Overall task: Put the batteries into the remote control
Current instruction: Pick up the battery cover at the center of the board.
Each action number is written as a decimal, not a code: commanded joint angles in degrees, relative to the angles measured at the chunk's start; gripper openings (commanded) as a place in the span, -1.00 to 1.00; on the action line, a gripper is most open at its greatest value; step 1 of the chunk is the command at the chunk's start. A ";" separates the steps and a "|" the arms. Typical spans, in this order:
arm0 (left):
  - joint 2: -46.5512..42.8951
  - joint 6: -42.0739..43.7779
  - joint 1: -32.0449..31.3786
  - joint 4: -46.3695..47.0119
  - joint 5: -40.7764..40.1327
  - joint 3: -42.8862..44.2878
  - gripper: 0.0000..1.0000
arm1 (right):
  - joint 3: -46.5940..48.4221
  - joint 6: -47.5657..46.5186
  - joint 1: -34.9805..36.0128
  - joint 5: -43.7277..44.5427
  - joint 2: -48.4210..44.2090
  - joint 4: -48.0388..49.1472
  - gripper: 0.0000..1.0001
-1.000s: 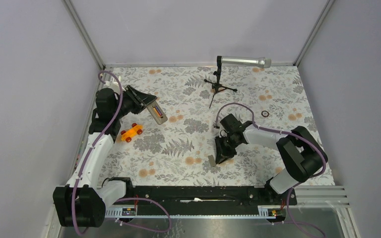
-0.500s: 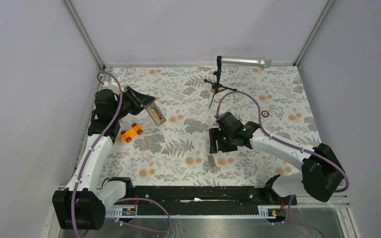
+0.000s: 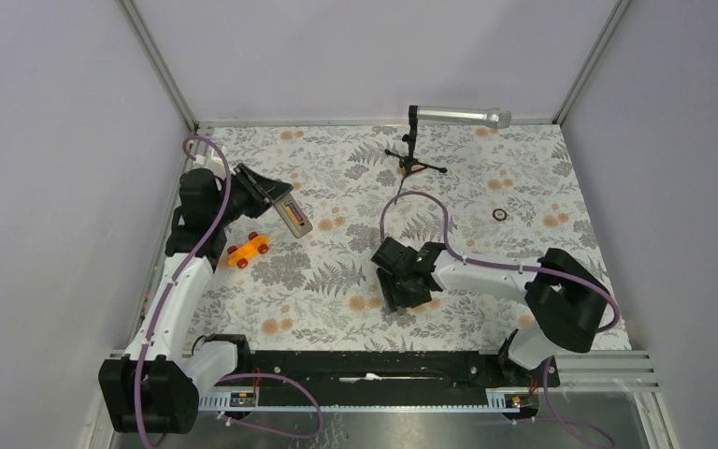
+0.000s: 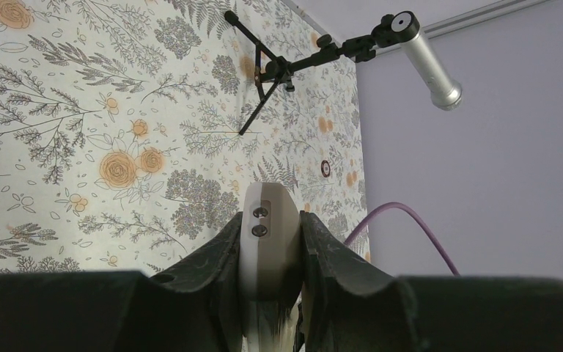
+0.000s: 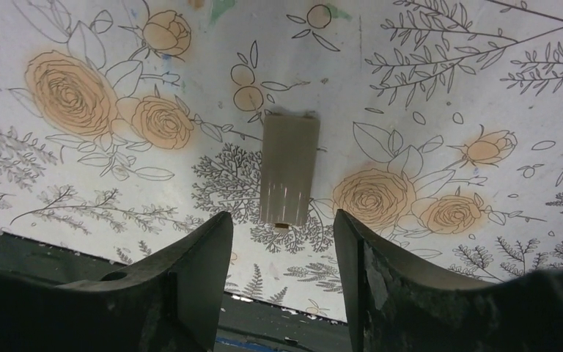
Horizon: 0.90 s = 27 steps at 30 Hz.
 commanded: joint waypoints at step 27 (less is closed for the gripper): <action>0.02 2.01 -0.35 4.09 2.56 0.92 -1.00 | 6.90 -0.06 1.69 8.16 3.58 -4.67 -0.50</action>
